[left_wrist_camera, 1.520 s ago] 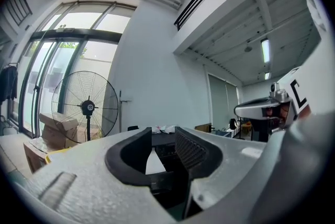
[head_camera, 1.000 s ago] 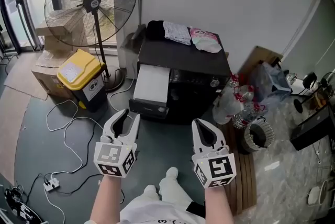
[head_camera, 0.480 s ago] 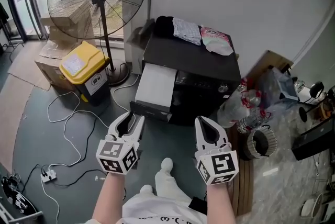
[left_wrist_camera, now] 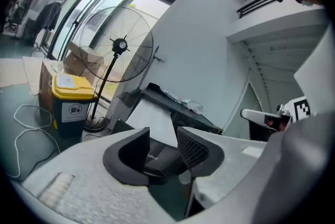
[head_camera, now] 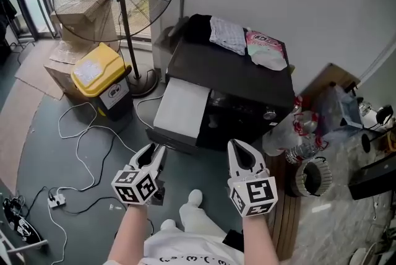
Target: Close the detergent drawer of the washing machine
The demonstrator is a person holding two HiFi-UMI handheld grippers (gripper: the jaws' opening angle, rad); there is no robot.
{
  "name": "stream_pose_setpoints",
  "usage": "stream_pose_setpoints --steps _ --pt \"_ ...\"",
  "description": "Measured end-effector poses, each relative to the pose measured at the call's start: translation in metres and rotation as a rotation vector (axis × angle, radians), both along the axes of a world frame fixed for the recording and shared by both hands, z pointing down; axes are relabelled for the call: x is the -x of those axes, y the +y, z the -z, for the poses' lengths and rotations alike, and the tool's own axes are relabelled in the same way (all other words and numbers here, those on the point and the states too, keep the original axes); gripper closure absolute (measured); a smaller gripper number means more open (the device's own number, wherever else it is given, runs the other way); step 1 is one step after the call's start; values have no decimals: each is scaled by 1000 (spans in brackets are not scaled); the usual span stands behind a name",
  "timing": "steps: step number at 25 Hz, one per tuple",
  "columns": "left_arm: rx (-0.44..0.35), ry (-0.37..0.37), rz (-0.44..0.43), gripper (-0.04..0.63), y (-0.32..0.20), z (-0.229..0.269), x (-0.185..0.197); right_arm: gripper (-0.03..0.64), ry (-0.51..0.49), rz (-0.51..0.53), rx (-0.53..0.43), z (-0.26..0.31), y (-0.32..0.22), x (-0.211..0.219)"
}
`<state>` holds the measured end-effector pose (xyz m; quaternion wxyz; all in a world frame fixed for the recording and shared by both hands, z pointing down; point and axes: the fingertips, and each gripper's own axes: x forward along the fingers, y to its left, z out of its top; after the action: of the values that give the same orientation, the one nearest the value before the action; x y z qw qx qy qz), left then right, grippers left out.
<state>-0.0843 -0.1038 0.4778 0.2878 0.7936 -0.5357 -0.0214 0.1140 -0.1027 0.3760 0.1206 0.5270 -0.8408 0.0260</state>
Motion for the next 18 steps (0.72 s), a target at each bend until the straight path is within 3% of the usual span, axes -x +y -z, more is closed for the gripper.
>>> stream_pose_setpoints --steps 10,18 --pt "160 190 121 437 -21 -71 -1 617 -8 75 66 -26 -58 -14" --pt "166 399 107 412 -26 -92 -4 617 -11 122 95 -37 -75 -1"
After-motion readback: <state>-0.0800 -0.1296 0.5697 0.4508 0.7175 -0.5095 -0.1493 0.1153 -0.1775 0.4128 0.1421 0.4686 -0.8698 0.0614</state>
